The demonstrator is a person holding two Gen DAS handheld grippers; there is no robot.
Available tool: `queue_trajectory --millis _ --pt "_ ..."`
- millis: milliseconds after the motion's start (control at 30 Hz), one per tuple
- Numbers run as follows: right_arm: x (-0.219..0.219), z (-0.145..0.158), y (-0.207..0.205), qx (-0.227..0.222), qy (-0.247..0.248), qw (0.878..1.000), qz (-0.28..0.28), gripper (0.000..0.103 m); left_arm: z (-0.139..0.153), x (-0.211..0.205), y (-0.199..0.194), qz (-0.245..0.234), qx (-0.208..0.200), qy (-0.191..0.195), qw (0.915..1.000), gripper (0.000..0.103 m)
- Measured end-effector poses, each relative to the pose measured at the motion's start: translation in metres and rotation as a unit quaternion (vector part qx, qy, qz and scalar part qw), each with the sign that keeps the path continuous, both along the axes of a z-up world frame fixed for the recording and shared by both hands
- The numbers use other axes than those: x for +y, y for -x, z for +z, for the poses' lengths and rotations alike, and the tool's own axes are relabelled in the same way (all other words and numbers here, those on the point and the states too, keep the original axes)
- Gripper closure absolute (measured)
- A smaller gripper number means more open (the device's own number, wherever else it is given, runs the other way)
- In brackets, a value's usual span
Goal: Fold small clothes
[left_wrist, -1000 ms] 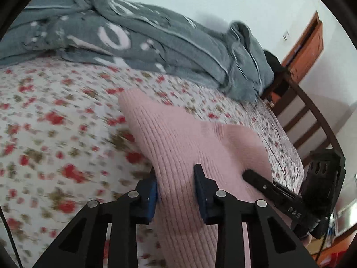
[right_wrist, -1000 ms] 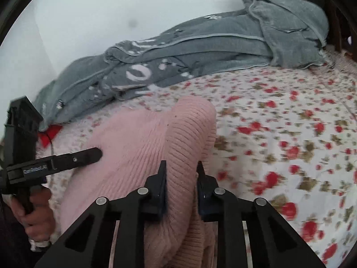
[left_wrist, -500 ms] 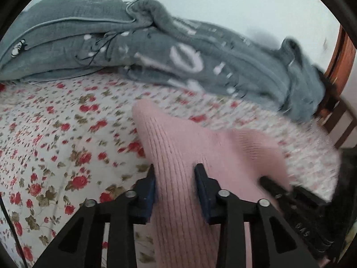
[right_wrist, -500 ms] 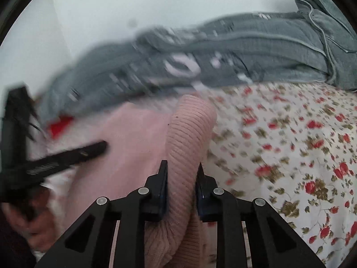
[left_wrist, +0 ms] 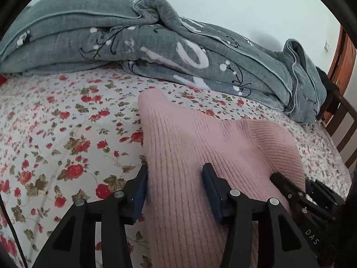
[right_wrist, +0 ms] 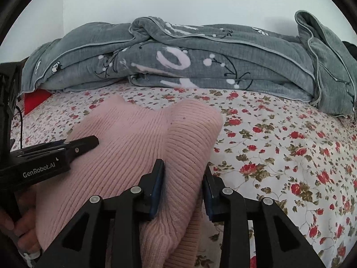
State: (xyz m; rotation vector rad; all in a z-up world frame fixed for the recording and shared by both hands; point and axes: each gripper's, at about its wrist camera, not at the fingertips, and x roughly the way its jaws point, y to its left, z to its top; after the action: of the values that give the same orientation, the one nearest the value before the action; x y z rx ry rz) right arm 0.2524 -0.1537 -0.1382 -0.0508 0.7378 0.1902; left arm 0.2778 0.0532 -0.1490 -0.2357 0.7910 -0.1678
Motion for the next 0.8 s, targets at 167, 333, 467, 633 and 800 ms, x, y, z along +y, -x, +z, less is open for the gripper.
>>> queue_trajectory --millis 167,333,467,633,800 --pt "-0.002 -0.002 -0.003 0.003 -0.008 1.000 -0.007 0.064 -0.007 0.010 -0.003 0.001 0.015 0.044 0.9989 0.049" --pt "-0.004 -0.003 -0.003 0.005 -0.017 1.000 -0.011 0.062 -0.006 0.009 -0.002 0.002 0.012 0.037 0.9993 0.049" --pt "-0.005 -0.003 -0.003 0.008 -0.021 1.000 -0.013 0.060 -0.005 0.009 0.000 0.003 0.009 0.035 0.9994 0.049" --pt "-0.006 -0.003 -0.002 0.005 -0.024 1.000 -0.018 0.055 -0.007 0.013 0.001 0.004 0.012 0.052 0.9986 0.048" --pt "-0.015 -0.004 -0.005 0.013 -0.043 0.998 -0.032 0.043 -0.002 0.012 0.011 0.008 0.001 0.039 0.9992 0.048"
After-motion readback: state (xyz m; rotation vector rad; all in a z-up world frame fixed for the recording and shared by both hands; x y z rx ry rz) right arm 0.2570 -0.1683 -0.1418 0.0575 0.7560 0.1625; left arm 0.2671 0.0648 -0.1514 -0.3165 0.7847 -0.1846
